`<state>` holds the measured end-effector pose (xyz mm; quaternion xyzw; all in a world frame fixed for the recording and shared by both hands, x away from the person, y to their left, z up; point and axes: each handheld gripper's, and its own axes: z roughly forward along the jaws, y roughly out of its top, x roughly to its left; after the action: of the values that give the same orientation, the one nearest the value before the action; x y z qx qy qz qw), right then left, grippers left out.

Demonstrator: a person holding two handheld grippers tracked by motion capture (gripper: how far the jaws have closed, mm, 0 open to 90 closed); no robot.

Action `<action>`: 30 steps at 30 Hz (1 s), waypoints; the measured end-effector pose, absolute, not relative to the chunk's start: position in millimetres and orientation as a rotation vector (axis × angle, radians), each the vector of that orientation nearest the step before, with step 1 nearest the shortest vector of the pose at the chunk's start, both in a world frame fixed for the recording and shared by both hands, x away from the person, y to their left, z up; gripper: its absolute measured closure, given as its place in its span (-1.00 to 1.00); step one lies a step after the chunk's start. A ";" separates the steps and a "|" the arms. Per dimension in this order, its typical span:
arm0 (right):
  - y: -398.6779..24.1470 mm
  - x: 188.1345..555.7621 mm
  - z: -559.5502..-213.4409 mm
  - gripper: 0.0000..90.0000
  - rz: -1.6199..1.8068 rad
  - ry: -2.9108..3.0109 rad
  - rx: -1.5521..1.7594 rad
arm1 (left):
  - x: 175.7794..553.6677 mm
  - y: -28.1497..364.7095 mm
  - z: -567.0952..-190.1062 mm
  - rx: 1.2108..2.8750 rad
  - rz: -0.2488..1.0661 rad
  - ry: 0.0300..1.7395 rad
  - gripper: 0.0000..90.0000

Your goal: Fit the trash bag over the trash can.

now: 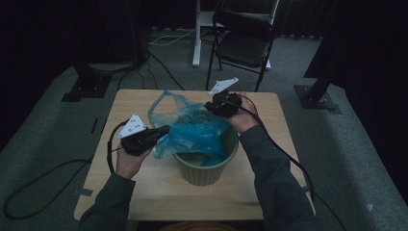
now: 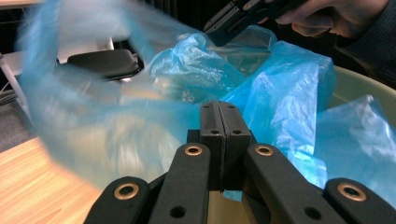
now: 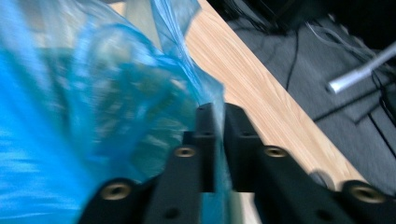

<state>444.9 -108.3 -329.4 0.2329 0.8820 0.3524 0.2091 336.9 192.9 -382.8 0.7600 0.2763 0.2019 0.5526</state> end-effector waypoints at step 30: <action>-180.7 434.2 -342.8 1.00 0.958 2.360 0.853 | 345.8 208.0 -369.6 1.751 0.527 0.737 0.55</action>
<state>434.2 -180.7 -342.8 0.3092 0.8560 0.3474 0.2258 345.8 208.0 -369.6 0.7405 0.3116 0.2230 0.5521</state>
